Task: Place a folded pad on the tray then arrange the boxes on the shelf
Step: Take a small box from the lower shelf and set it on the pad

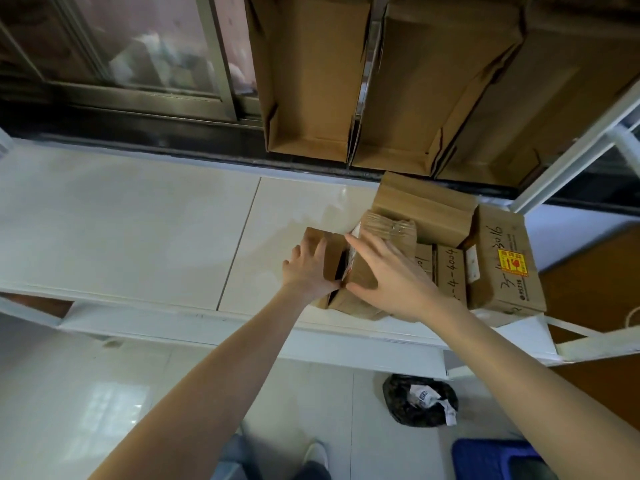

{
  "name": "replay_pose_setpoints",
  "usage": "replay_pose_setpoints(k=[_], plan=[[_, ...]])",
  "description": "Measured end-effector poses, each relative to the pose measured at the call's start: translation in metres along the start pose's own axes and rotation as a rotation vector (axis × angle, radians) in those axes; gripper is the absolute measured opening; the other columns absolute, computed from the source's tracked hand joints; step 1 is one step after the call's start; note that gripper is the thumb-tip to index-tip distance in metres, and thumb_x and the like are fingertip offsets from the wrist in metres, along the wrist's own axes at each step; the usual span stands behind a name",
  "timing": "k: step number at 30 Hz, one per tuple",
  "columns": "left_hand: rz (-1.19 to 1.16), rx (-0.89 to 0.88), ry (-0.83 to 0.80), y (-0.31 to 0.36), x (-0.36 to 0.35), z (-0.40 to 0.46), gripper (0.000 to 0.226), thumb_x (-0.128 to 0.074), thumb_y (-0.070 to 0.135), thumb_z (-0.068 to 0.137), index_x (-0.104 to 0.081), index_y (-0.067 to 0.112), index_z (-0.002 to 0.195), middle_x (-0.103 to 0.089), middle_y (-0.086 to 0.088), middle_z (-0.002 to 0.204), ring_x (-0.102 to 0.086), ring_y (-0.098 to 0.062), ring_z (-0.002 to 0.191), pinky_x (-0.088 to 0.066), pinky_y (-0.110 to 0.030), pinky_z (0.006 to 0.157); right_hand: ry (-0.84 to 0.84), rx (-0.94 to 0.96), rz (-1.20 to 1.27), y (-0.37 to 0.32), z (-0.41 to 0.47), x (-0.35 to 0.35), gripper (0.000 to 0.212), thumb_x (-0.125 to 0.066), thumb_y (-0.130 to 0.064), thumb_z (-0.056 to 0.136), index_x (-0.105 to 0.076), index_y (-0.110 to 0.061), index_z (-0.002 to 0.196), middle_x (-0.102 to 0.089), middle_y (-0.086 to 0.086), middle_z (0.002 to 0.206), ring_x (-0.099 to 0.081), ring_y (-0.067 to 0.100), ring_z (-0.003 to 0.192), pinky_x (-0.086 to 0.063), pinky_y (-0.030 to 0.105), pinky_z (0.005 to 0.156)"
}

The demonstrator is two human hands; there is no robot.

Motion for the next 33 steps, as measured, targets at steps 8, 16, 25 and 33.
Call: replay_pose_setpoints(k=[8,16,25,33], plan=[[-0.091,0.091,0.016,-0.017,0.021,0.002,0.095,-0.072,0.039,0.067,-0.015,0.025,0.141,-0.028,-0.015,0.135,-0.031,-0.036,0.121,-0.042,-0.046,0.089,0.027,0.044,-0.003,0.000,0.005,0.012,0.076,-0.051,-0.052,0.085,-0.007,-0.036,0.145,-0.004,-0.005,0.157,-0.013,0.024,0.142,-0.030,0.051,0.108],[-0.347,-0.016,0.160,-0.044,0.133,-0.025,0.090,-0.077,0.042,0.069,-0.020,0.033,0.139,-0.037,-0.004,0.132,-0.039,-0.024,0.116,-0.045,-0.038,0.090,0.108,0.055,0.063,-0.012,0.008,0.068,0.075,-0.054,-0.047,0.085,-0.010,-0.035,0.145,0.000,-0.009,0.157,-0.008,0.021,0.143,-0.026,0.054,0.110],[-0.554,-0.304,-0.006,-0.022,0.241,-0.125,0.051,-0.074,0.036,0.076,-0.048,0.044,0.119,-0.053,0.018,0.119,-0.050,0.001,0.109,-0.040,-0.012,0.076,0.190,0.344,-0.103,-0.093,-0.027,0.131,0.110,-0.072,-0.037,0.074,0.018,-0.050,0.137,0.018,-0.022,0.150,0.004,0.017,0.141,-0.004,0.049,0.111],[-0.452,-0.508,-0.026,0.013,0.298,-0.201,0.062,-0.078,0.025,0.074,-0.048,0.042,0.125,-0.051,0.022,0.127,-0.045,0.009,0.120,-0.039,-0.012,0.095,0.340,0.499,-0.337,-0.171,-0.085,0.184,0.086,-0.058,-0.057,0.077,-0.011,-0.034,0.145,-0.012,-0.005,0.154,0.000,0.010,0.140,-0.008,0.053,0.115]])
Point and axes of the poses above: each hand's wrist, its own z-axis towards the middle knuckle, its own x-axis out of the back of the hand, y = z × x, the point moved 9 cm from there along z, towards the middle knuckle
